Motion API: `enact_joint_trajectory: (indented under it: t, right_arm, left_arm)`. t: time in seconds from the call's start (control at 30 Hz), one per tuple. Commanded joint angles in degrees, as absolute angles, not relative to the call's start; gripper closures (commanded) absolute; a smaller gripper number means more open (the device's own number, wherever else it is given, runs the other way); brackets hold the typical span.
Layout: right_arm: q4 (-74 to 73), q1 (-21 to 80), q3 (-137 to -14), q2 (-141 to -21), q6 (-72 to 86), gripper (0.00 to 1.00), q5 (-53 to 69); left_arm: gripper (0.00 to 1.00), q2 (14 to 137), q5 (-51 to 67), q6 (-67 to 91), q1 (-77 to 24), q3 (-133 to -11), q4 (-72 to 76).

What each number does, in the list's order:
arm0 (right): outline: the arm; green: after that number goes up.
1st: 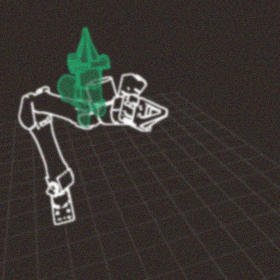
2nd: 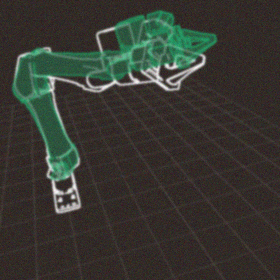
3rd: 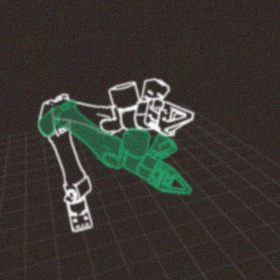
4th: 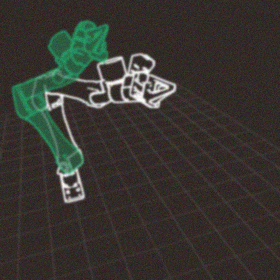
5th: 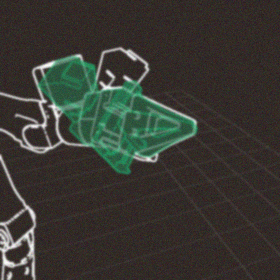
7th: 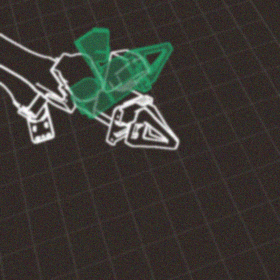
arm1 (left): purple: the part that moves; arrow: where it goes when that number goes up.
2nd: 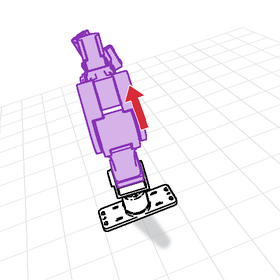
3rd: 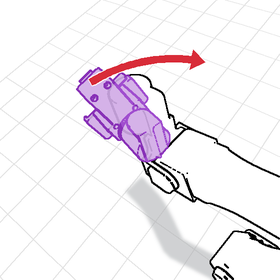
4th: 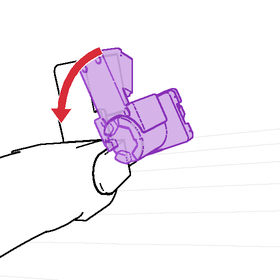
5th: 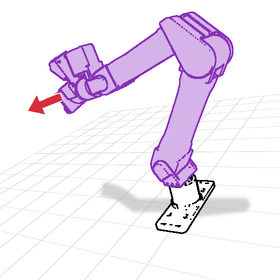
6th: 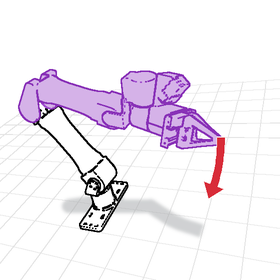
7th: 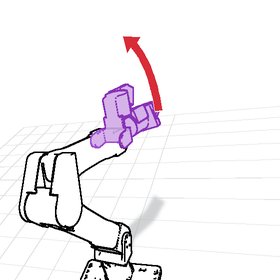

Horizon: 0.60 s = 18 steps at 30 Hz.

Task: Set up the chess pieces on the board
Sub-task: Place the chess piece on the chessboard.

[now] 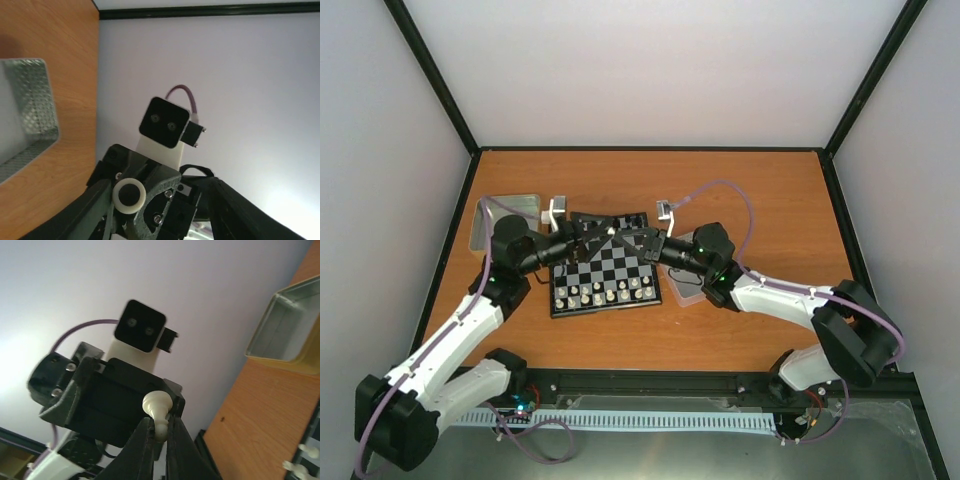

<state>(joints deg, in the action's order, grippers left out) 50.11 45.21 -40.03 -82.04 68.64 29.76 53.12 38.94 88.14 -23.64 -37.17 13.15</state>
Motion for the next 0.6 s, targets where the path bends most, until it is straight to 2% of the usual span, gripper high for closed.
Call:
enact_joint_trajectory:
  t: [0.0, 0.1, 0.23, 0.4, 0.57]
  right_arm:
    - [37.4, 45.7, -41.3, -78.6, 61.2, 0.97, 29.2]
    - [16.9, 45.7, -45.0, -76.2, 49.4, 0.97, 28.3]
    - [-16.6, 45.8, -53.8, -77.4, 33.0, 0.97, 20.7]
    - [-36.2, 46.3, -62.8, -83.9, 24.3, 0.97, 16.1]
    - [-48.7, 49.0, -75.1, -92.5, 20.8, 0.97, 9.1]
  left_arm:
    - [0.41, 50.3, 35.0, 79.1, -23.9, -40.4, 3.5]
    - [0.33, 48.6, 28.4, 70.5, -23.9, -42.2, -5.6]
    - [0.28, 45.6, 13.1, 56.0, -23.9, -46.0, -21.3]
    - [0.26, 43.5, -7.2, 44.0, -23.9, -49.6, -34.8]
    - [0.22, 42.9, -18.4, 36.1, -23.9, -51.6, -40.7]
